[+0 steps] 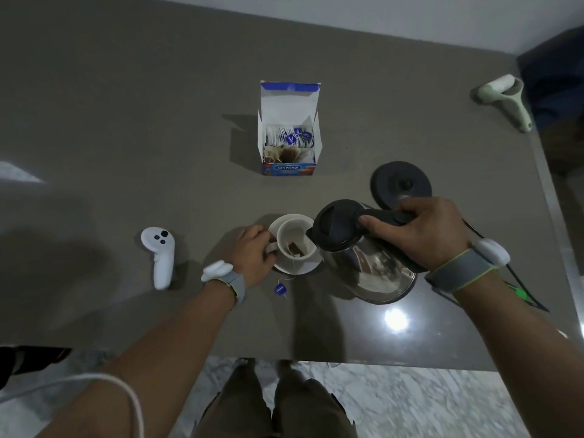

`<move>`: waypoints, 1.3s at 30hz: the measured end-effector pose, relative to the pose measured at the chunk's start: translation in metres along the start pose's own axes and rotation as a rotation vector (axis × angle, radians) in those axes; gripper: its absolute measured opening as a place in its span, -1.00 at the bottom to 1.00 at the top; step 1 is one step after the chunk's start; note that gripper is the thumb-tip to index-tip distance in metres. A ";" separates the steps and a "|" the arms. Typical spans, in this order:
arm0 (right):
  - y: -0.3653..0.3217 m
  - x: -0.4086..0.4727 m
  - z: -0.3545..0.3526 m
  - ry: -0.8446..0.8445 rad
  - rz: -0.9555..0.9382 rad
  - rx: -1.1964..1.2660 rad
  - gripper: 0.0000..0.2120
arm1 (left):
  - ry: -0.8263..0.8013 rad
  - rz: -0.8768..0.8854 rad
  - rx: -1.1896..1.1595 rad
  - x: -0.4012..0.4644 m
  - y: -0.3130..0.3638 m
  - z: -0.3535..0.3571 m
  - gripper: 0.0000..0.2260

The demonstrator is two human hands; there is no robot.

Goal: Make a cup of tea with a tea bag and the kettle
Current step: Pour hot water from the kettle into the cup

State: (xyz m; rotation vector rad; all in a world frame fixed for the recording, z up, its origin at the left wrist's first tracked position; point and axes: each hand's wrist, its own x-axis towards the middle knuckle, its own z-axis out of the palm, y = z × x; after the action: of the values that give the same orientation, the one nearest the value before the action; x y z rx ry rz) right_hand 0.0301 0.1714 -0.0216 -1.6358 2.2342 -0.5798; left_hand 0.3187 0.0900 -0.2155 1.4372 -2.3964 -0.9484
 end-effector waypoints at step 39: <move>-0.062 0.037 0.012 -0.203 -0.047 -0.462 -0.26 | 0.031 -0.032 -0.014 0.000 -0.005 0.007 -0.76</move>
State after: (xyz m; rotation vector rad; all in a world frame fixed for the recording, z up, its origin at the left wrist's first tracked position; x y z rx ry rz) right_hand 0.0764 0.1178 -0.0021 -1.8594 2.2919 0.1072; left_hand 0.3188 0.0911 -0.2244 1.4792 -2.3472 -0.9413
